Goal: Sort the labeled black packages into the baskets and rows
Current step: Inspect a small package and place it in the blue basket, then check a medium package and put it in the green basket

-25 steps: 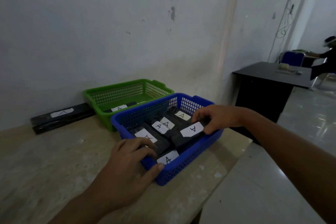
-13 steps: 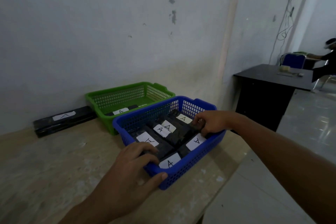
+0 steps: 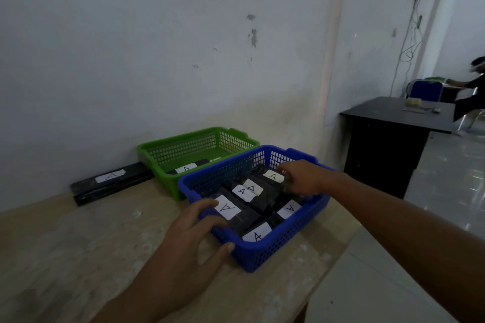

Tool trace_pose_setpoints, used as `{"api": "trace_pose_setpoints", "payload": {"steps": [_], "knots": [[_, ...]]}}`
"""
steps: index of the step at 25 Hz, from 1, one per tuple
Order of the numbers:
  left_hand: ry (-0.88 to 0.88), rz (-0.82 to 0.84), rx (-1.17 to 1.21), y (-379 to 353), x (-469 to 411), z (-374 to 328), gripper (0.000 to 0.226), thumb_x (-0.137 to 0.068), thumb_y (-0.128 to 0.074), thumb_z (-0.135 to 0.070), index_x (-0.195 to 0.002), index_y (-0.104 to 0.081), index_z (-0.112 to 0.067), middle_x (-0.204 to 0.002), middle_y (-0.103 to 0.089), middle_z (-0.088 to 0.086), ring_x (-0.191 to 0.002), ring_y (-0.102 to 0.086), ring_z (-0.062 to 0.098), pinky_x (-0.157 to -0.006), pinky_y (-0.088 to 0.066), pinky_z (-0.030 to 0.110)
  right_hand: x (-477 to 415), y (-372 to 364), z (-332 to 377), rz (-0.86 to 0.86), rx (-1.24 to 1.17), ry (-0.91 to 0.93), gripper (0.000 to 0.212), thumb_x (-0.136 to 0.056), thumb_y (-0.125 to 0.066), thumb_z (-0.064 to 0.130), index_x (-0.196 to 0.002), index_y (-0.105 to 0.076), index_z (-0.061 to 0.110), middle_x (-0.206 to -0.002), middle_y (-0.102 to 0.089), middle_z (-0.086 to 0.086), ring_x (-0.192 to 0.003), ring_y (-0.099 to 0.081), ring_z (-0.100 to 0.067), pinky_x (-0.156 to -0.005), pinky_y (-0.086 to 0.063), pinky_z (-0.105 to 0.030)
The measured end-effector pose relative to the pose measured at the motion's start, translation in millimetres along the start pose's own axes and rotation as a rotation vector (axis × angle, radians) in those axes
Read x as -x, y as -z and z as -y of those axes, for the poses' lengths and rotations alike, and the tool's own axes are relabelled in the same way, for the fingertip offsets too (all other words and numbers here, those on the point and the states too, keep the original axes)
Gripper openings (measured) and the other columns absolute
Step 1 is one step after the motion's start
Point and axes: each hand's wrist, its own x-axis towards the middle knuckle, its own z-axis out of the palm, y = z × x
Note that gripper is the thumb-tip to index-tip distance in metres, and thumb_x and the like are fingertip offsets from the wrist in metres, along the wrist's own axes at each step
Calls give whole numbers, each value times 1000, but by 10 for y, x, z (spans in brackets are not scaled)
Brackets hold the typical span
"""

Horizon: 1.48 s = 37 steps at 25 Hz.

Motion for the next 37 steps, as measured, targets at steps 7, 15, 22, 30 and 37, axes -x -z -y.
{"api": "trace_pose_setpoints", "payload": {"steps": [7,15,22,30,37], "knots": [[209,-101,-165,819,609,336,30,-83,-47,-58,-100,-59,-36,-130,-47,-13,-117,-52,3,-96,-41,24,-64,198,1215,-160,-140,288,27,-88,-67,25,-114,-62,23,-91,-71,9,-86,-66,-10,-75,-49,-20],[584,-142,-336,1897,1874,712,20,-89,-52,-53,-102,-55,-38,-134,-41,-14,-123,-45,6,-103,-39,31,188,-186,3386,69,-107,703,26,-90,-63,35,-115,-63,26,-94,-66,14,-86,-66,-7,-80,-50,-21],[992,-364,-572,2685,2980,869,21,-89,-60,-40,-106,-63,-28,-132,-46,-5,-128,-41,19,-105,-31,43,389,-984,4957,293,-367,824,38,-87,-68,38,-122,-60,24,-112,-64,8,-93,-64,-7,-84,-51,-20],[1198,31,-852,2967,3526,712,60,-89,-44,-58,-141,-34,-30,-140,-45,-9,-129,-36,13,-109,-17,42,725,-1458,5781,544,-773,582,35,-90,-67,34,-119,-57,19,-91,-74,-7,-70,-66,-19,-57,-51,-28],[1045,-103,-622,2891,3298,663,48,-81,-61,-57,-124,-49,-40,-111,-49,-22,-106,-42,2,-106,-25,35,657,-1416,5361,640,-1102,415,51,-81,-69,48,-116,-59,12,-102,-69,-10,-67,-70,-21,-55,-52,-31]]}}
